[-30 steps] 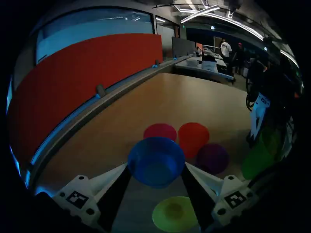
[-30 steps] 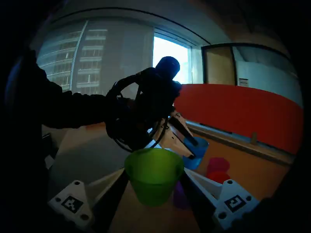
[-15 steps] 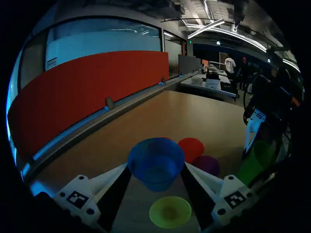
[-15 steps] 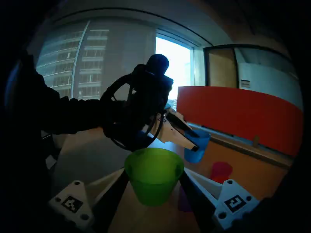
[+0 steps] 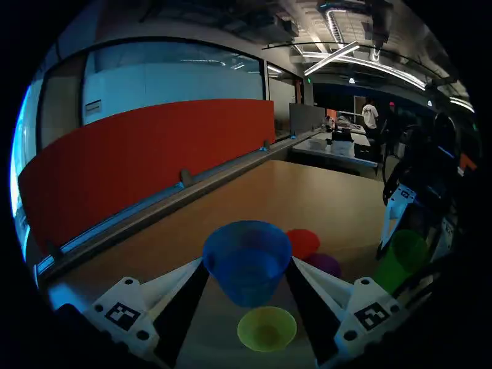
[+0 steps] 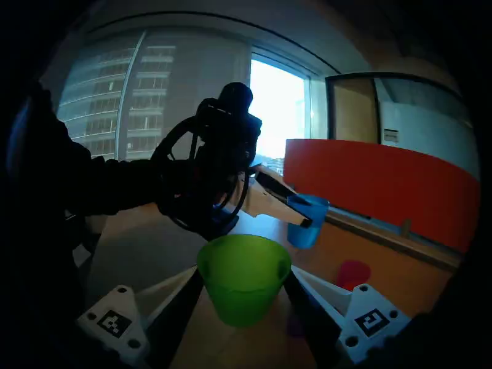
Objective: Pour water
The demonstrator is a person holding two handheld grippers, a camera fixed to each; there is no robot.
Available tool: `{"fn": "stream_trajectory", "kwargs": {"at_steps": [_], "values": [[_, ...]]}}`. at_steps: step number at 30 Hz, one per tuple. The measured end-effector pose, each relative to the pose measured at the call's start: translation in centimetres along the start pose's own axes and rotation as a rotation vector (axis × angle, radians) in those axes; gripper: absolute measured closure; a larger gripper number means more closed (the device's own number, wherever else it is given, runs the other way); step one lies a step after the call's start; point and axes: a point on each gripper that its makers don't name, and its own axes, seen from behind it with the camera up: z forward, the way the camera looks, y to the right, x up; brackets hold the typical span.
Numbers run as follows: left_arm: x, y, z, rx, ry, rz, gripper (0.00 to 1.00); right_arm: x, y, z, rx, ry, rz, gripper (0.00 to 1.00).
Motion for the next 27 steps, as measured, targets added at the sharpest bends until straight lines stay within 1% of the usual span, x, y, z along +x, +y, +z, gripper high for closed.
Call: {"fn": "stream_trajectory", "kwargs": {"at_steps": [5, 13, 20, 27], "values": [[0.6, -0.4, -1.3, 0.027, 0.042, -0.005, 0.16, 0.3, -0.3, 0.1, 0.004, -0.002, -0.007, 0.1], [1.4, -0.9, -3.0, 0.055, 0.089, -0.016, 0.16, 0.7, -0.7, 0.3, 0.014, -0.006, -0.019, 0.1], [1.9, -1.1, -4.1, 0.074, 0.122, -0.02, 0.16, 1.0, -0.9, 0.6, 0.021, -0.008, -0.023, 0.1], [2.3, -1.4, -5.1, 0.088, 0.139, -0.016, 0.16, 1.0, -1.1, 0.9, 0.026, -0.01, -0.02, 0.1]]}}
